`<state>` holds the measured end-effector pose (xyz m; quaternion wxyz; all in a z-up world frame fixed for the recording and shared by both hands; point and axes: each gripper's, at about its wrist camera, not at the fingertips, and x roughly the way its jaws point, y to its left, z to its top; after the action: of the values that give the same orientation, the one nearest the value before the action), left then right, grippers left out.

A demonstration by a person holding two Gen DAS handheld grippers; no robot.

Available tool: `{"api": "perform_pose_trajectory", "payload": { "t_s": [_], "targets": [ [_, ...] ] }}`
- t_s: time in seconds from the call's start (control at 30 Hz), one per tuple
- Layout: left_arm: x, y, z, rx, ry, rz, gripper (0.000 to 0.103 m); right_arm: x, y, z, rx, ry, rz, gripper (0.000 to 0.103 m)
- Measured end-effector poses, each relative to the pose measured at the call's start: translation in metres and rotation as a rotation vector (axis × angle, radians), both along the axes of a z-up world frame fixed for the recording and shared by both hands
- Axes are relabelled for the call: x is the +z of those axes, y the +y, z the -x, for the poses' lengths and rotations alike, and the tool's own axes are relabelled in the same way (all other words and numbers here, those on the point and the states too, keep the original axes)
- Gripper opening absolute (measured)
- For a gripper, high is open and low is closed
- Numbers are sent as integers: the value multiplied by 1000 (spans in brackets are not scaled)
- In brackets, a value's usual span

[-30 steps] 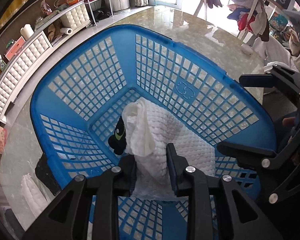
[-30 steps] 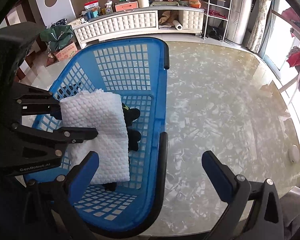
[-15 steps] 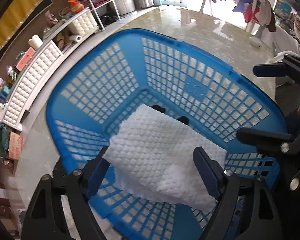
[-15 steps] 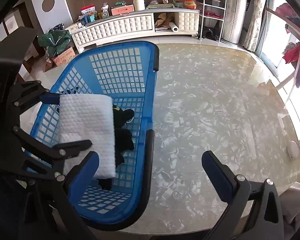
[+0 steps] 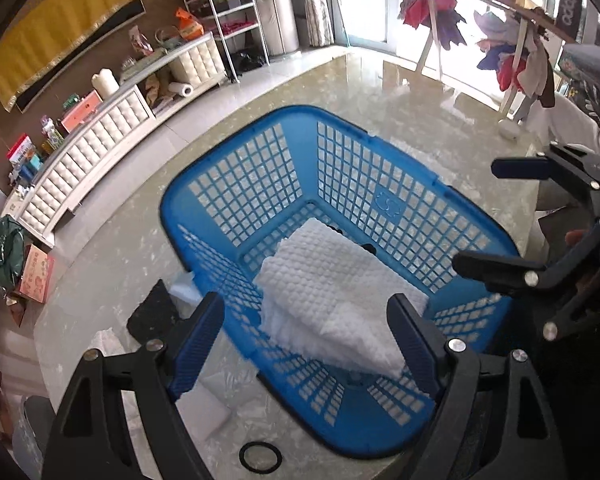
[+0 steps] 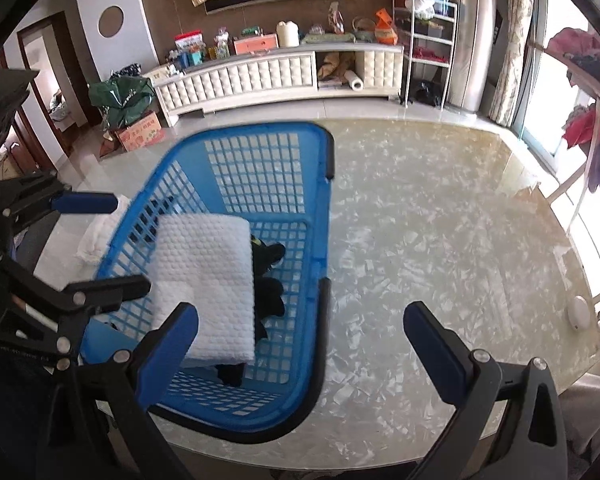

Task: Organize soft objects
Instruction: 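Lift both tools out of the basket back over the table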

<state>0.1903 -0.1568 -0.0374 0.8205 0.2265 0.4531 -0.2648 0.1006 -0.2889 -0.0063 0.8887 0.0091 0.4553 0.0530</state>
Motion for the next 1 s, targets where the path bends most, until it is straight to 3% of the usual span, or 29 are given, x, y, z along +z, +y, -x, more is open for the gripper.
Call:
{"api": "perform_pose_trajectory", "payload": {
  "t_s": [0.43, 0.57, 1.0],
  "targets": [
    [30, 63, 32, 79, -99, 116, 90, 34, 42, 16, 4, -70, 7, 103],
    [29, 87, 37, 110, -106, 150, 103, 36, 63, 13, 24, -72, 5, 103],
    [39, 187, 60, 189, -167, 251, 103, 34, 146, -1, 158, -97, 89, 103]
  ]
}}
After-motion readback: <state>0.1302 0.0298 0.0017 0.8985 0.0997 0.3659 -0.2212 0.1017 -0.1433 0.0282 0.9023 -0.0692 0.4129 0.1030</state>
